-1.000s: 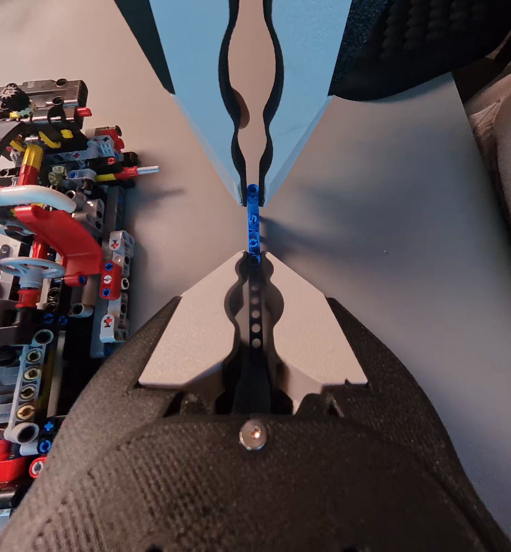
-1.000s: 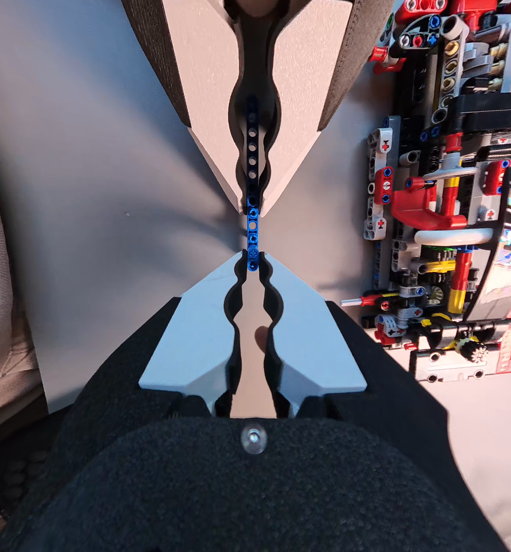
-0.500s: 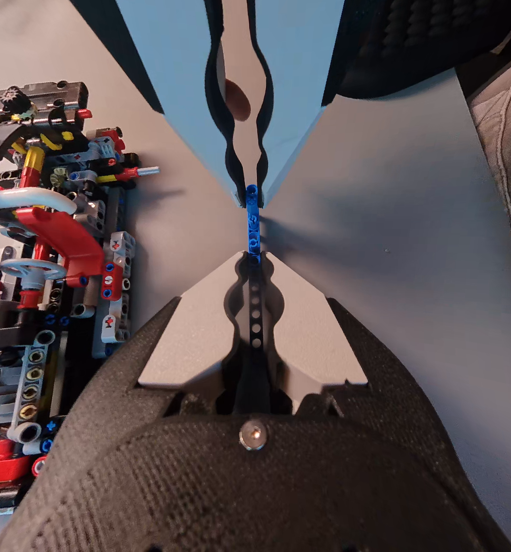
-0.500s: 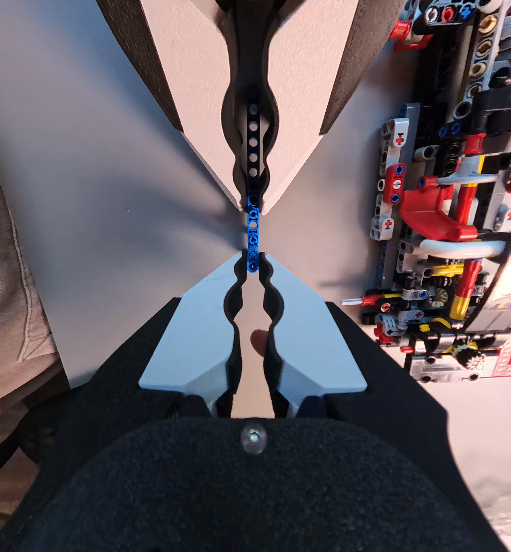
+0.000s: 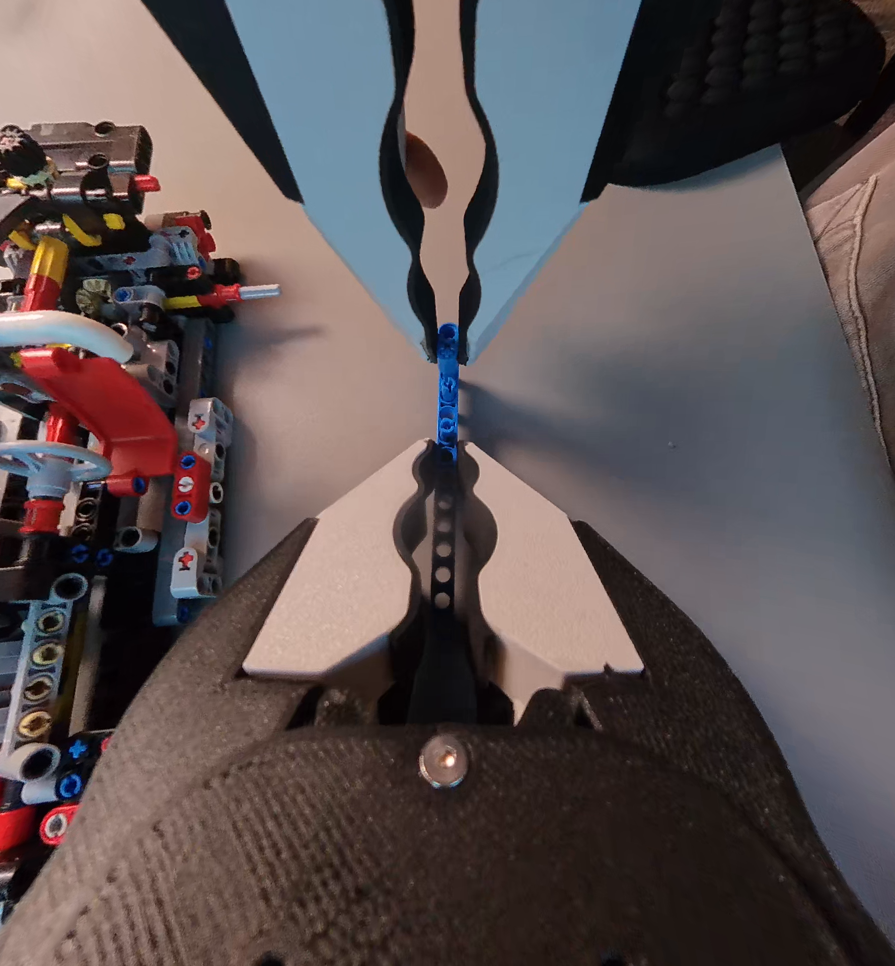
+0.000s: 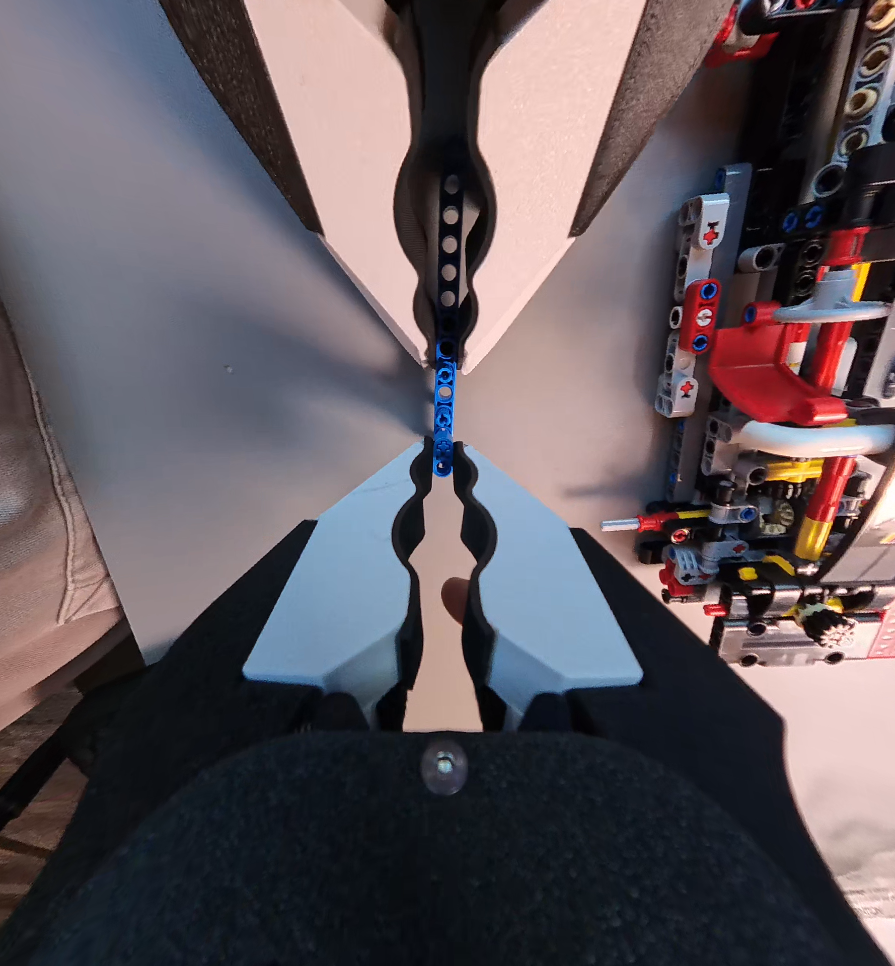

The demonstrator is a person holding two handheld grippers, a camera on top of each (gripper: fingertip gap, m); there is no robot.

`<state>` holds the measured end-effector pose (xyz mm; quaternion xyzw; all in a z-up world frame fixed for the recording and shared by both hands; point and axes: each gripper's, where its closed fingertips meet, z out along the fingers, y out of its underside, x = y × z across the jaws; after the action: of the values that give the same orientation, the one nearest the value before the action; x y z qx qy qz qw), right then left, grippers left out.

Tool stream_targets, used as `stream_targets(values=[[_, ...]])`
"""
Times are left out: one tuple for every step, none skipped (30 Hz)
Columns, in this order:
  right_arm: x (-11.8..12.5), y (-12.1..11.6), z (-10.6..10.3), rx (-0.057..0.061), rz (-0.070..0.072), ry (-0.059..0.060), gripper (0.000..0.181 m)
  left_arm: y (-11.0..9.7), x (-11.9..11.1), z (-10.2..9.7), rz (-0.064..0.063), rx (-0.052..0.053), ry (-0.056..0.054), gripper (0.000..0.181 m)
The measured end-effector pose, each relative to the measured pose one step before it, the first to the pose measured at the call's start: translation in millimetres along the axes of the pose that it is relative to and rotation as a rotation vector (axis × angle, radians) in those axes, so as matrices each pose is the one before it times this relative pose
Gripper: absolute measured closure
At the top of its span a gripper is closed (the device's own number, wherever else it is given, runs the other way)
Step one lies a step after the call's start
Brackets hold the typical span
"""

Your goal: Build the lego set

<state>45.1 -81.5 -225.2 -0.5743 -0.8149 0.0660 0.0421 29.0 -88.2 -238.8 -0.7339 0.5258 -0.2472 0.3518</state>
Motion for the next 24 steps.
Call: stream_targets(values=[[-0.02,-0.32,0.07,0.0067,-0.0005,0.0074,0.176,0.12,-0.04,-0.22,-0.0039,0.0007,0.0016,0.176],[-0.14,-0.01,-0.09,0.0068,0.0021,0.0049,0.176,0.24,-0.38,-0.53,-0.0004,0.0007,-0.0036,0.175],[-0.26,-0.02,0.08,0.0061,0.0017,0.0027,0.176,1.01,-0.73,-1.45,0.0006,0.0003,-0.0072,0.174],[-0.33,0.01,-0.07,0.0032,-0.0002,0.0025,0.176,2.71,-0.76,-2.95,0.0038,-0.0023,-0.0026,0.172],[-0.01,0.03,0.1,0.0002,-0.0022,0.0042,0.176,2.78,0.5,-3.94,0.0064,0.002,0.0067,0.173],[0.11,-0.05,-0.01,-0.0025,-0.0019,0.0041,0.176,2.22,0.54,-3.59,-0.0006,0.0037,0.0069,0.175],[0.3,-0.01,0.14,-0.0036,-0.0011,0.0025,0.177,1.16,0.01,-2.09,-0.0028,0.0032,-0.0005,0.176],[0.14,-0.64,0.18,-0.0007,-0.0013,0.0007,0.176,0.4,0.18,-0.47,0.0056,-0.0005,-0.0051,0.176],[0.11,0.14,0.0,-0.0039,-0.002,0.0002,0.177,0.04,0.0,0.02,0.0086,-0.0011,-0.0058,0.176],[0.01,-0.11,0.13,-0.0021,0.0022,-0.0006,0.177,0.09,0.27,-0.07,-0.0007,-0.0003,0.0025,0.176],[0.26,-0.12,0.23,0.0,0.0015,0.0015,0.177,0.02,-0.08,0.05,-0.0061,-0.0003,0.0045,0.176],[0.46,0.05,0.28,-0.0002,0.0016,0.0048,0.177,0.05,-0.11,-0.01,-0.0051,-0.0003,0.0035,0.176],[0.1,-0.69,0.66,0.0035,-0.0019,0.0052,0.177,0.04,0.02,0.13,-0.0017,-0.0001,0.0013,0.176],[0.16,-0.98,1.16,0.0022,0.0003,0.0055,0.177,0.07,0.07,-0.1,0.0024,0.0,-0.001,0.176],[0.07,-0.14,0.24,0.0003,0.002,0.002,0.177,0.08,0.14,-0.14,0.005,0.0002,-0.0028,0.176],[-0.38,0.4,-0.08,0.004,0.007,-0.0005,0.177,-0.02,0.04,0.02,0.0049,-0.0002,-0.0026,0.176],[-0.36,0.19,0.06,0.0087,0.0093,-0.0004,0.177,0.09,0.01,0.08,0.0008,-0.0004,-0.0005,0.175],[-0.03,-0.02,0.03,0.0071,0.0076,-0.0009,0.177,0.05,-0.01,-0.04,0.0003,-0.0002,-0.0006,0.176],[0.16,-0.18,0.25,0.0,0.0022,0.0003,0.176,-0.01,0.05,0.0,0.0024,-0.0002,-0.0023,0.175],[0.11,0.0,0.24,-0.0055,-0.0069,0.0029,0.176,0.06,0.02,-0.09,0.0031,-0.0001,-0.0026,0.175],[-0.06,0.08,0.09,-0.0016,-0.0058,0.0008,0.176,-0.07,0.02,-0.09,0.0009,0.0,-0.0001,0.176],[-0.04,0.16,0.0,0.0094,0.001,-0.0044,0.176,-0.02,0.07,0.05,-0.0012,-0.0001,0.0012,0.175],[-0.31,0.15,-0.05,0.0156,0.0133,-0.0094,0.176,0.13,0.01,-0.02,0.0021,0.0,-0.0009,0.175],[-0.32,0.07,0.05,0.017,0.0068,-0.0042,0.176,0.14,0.07,-0.05,0.0037,0.0,-0.0027,0.175]])
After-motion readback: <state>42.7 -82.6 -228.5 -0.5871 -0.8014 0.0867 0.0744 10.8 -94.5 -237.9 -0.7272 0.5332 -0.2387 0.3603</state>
